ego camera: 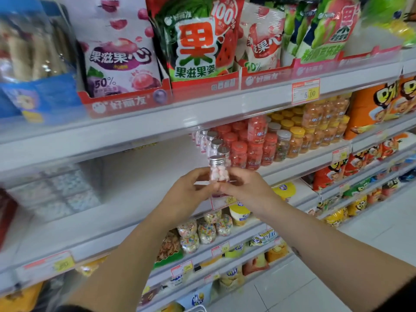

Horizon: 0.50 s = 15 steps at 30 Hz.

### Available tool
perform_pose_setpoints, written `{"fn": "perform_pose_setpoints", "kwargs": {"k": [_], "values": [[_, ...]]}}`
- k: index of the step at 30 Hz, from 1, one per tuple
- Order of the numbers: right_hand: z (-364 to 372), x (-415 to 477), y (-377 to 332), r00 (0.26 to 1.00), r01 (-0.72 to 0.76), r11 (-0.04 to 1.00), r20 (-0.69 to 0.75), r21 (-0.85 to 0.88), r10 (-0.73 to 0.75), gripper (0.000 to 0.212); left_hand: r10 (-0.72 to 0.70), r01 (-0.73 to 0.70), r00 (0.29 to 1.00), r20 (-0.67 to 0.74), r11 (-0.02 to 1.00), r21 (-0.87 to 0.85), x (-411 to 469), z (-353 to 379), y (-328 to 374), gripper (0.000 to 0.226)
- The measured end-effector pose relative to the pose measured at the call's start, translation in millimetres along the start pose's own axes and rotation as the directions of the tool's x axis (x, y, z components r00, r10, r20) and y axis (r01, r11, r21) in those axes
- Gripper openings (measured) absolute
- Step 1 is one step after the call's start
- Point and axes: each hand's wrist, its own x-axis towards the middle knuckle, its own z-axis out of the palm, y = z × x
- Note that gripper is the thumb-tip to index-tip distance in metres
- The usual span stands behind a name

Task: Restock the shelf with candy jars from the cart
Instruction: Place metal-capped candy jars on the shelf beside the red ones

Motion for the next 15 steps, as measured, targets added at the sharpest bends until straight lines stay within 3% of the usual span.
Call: {"fn": "perform_pose_setpoints", "kwargs": {"k": [4,9,11,15], "values": [[34,7,-12,0.993,0.102,0.978,0.07,-0.18,-0.091,0.027,-0.047,0.042,0.996,-0.082,0.997,-0.063,-12,-31,-10,0.025],[53,15,-14,0.99,0.133,0.918,0.086,-0.374,-0.109,0.041,-0.047,0.074,0.984,-0.172,0.985,0.155,-9,-61,-27,0.033],[58,20,-14,0.994,0.107,0.854,0.073,-0.509,-0.081,0.045,-0.044,0.089,0.972,-0.232,0.978,0.188,1,-71,-34,0.039],[76,39,-15,0.987,0.155,0.687,0.145,-0.71,-0.073,0.032,-0.015,0.085,0.962,-0.273,0.966,0.246,30,-84,-53,0.026]]}}
